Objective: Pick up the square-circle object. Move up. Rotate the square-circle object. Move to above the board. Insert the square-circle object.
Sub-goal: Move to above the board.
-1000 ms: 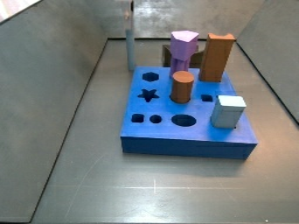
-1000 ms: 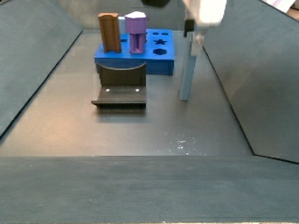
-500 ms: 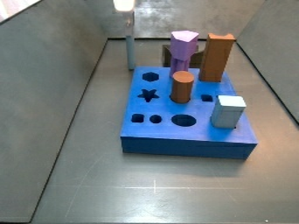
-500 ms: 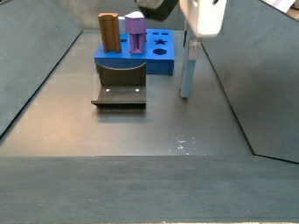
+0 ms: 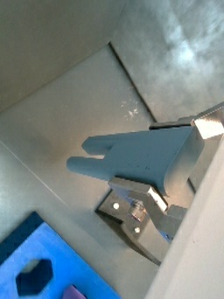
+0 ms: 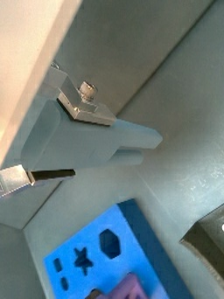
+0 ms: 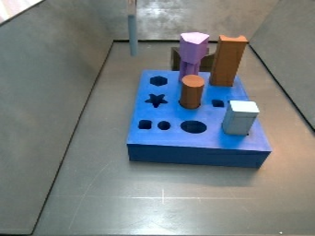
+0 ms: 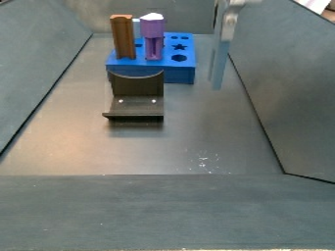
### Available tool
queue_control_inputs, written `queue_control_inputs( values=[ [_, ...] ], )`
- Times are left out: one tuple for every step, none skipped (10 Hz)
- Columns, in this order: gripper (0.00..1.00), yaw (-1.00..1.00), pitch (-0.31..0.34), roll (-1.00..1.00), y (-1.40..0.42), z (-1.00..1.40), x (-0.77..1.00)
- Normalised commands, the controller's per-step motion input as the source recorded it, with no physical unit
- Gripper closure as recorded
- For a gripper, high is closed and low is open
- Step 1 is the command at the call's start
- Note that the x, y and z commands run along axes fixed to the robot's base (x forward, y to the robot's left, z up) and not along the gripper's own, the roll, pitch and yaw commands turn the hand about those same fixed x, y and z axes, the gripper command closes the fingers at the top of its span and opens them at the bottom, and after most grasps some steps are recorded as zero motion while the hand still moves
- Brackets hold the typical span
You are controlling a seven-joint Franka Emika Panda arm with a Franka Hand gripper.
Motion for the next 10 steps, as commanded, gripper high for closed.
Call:
queue_control_inputs(
  values=[
    [1.0, 0.03, 0.085, 0.1, 0.02, 1.0, -0.06],
    [1.0, 0.03, 0.095, 0.1, 0.02, 1.0, -0.04],
    [1.0, 0.02, 0.096, 0.09, 0.02, 1.0, -0.04],
    [1.0, 0.02, 0.096, 0.08, 0.02, 1.0, -0.03],
    [1.0, 0.02, 0.094, 0.08, 0.02, 1.0, -0.03],
    [1.0, 0.02, 0.092, 0.07, 0.01, 1.0, -0.02],
    [1.0, 0.02, 0.093, 0.07, 0.01, 1.0, -0.01],
    [1.0, 0.02, 0.095, 0.06, 0.01, 0.79, 0.0],
    [1.0, 0.02, 0.095, 0.06, 0.0, 0.63, 0.01],
    [1.0, 0.02, 0.095, 0.06, 0.0, 0.41, 0.01]
  ],
)
